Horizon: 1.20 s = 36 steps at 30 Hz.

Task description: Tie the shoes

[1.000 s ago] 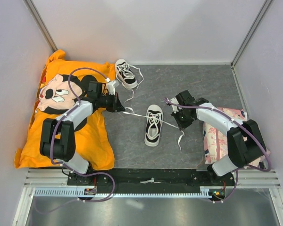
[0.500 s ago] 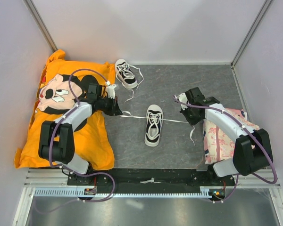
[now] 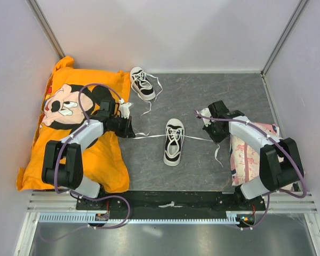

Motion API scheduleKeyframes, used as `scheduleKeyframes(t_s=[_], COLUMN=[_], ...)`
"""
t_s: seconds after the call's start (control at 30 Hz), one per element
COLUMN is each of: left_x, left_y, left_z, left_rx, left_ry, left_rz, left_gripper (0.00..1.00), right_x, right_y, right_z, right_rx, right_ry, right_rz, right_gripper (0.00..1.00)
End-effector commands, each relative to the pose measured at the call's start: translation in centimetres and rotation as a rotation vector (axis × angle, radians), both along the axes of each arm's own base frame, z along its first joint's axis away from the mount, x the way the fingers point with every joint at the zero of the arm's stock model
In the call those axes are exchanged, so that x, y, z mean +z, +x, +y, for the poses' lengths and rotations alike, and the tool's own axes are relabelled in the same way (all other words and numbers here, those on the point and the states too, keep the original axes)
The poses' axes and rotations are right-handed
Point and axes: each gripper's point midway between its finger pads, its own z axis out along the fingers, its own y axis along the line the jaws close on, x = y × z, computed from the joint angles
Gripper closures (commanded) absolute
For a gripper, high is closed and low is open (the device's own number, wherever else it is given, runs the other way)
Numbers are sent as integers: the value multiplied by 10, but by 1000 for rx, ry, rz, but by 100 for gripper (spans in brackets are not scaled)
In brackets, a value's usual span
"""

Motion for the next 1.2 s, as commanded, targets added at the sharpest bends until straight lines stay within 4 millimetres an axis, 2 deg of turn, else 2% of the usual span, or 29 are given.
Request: scheduleKeyframes(t_s=[0.0,0.07,0.17,0.2,0.27,0.3,0.33,0.43,0.5,0.57,0.67,0.7,0.77,0.8,0.87,0.9,0.93,0.97,1.0,1.03,1.07,1.13,1.17], left_x=[-13,-20,-27,-23,-14,-1,7,30,32,26,28,38,65,93,135,138,162,174,177,182,175,172,165], left_y=[-12,-17,-23,-22,-23,-13,-8,16,26,27,22,21,37,40,51,52,49,50,44,37,27,17,13], left_z=[-4,-4,-3,-6,-9,-12,-12,-12,-15,-22,-33,-34,-27,-22,-16,-9,-5,-4,-7,-10,-14,-22,-28], left_rx=[-31,-33,-41,-62,-96,-116,-143,-169,-187,-213,-297,-335,-329,-340,-333,-314,-288,-276,-331,-376,-428,-525,-570], left_ry=[-14,-14,-11,-24,-43,-53,-44,-22,-9,22,39,45,55,62,86,128,140,142,147,145,136,133,129], left_rz=[59,92,133,124,116,71,32,-75,-102,-98,-145,-206,-365,-499,-710,-761,-848,-899,-937,-961,-932,-925,-898], left_gripper=[98,97,72,62,56,51,50,50,50,50,49,47,44,40,27,1,1,1,1,1,1,1,1], right_x=[-5,-8,-12,-14,-12,-13,-10,-7,-8,-7,-4,1,12,25,45,62,76,88,110,130,159,196,218], right_y=[0,0,1,1,3,4,6,11,11,10,8,8,8,10,14,14,18,21,21,31,30,44,41], right_z=[5,8,14,17,21,21,24,29,30,30,30,31,31,31,29,32,34,36,42,47,52,66,68], right_rx=[-10,-8,-3,4,18,19,27,28,23,27,42,51,89,101,138,163,181,186,197,202,161,143,137], right_ry=[30,43,65,79,89,91,101,114,120,119,122,131,146,164,178,200,218,236,280,312,376,494,551], right_rz=[39,57,81,97,103,113,115,110,122,131,138,123,100,57,-5,-60,-105,-146,-214,-299,-382,-552,-642], right_gripper=[100,100,99,97,90,88,85,84,84,82,60,48,39,31,21,11,7,2,2,2,2,2,2])
